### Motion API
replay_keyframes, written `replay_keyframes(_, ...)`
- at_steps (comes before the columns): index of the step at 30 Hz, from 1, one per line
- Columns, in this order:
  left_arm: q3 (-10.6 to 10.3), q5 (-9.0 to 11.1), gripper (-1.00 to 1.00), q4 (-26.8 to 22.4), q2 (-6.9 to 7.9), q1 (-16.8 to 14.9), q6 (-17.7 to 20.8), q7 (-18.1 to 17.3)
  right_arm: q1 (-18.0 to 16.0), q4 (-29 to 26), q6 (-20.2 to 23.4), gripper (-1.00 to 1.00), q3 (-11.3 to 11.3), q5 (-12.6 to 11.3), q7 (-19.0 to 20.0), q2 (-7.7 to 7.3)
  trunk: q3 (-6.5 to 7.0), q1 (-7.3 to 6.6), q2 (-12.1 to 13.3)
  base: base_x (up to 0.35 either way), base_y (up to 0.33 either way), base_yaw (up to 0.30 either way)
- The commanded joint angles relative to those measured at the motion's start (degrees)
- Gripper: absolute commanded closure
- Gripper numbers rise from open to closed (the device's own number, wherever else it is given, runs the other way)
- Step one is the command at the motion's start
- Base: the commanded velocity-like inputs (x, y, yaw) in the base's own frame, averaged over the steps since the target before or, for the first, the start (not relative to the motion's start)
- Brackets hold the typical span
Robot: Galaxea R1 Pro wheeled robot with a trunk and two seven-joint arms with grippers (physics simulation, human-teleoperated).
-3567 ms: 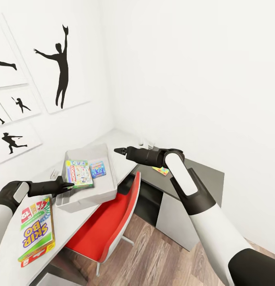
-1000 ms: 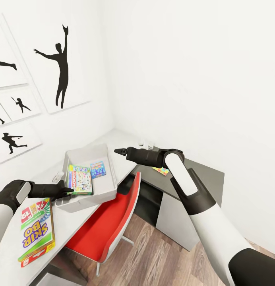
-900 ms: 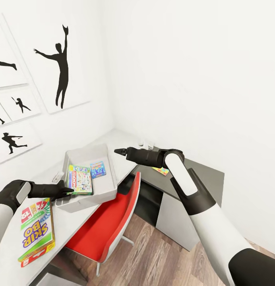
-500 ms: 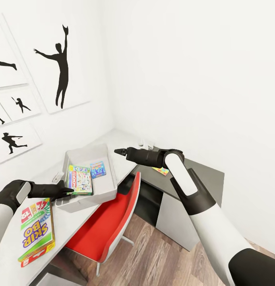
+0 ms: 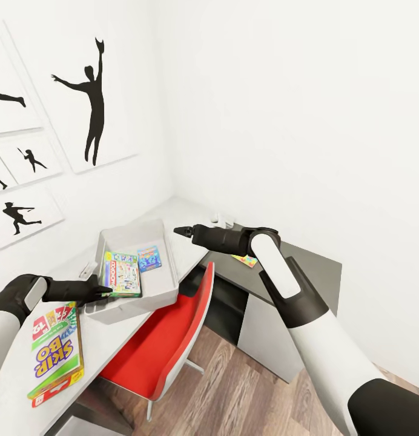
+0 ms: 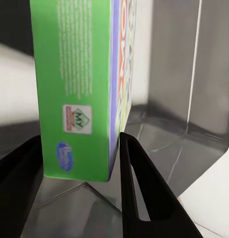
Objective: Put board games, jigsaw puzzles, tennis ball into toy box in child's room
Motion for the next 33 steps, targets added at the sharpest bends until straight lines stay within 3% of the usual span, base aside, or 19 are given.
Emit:
replay_keyframes(1, 0.3, -0.4, 1.00, 0.0, -0.03, -0.1, 0.2, -0.3, -0.1, 0.0, 0.1, -1.00, 0.0, -0.6, -0.6, -0.03, -0.11, 0.03, -0.1, 0.000, 0.000, 0.000)
replay_keyframes(33, 0.3, -0.3, 1.00, 0.2, -0.13, -0.1, 0.2, -0.4, 0.0, 0.0, 0.1, -1.00, 0.1, -0.6, -0.6, -0.15, -0.11, 0.03, -0.1, 0.000, 0.000, 0.000)
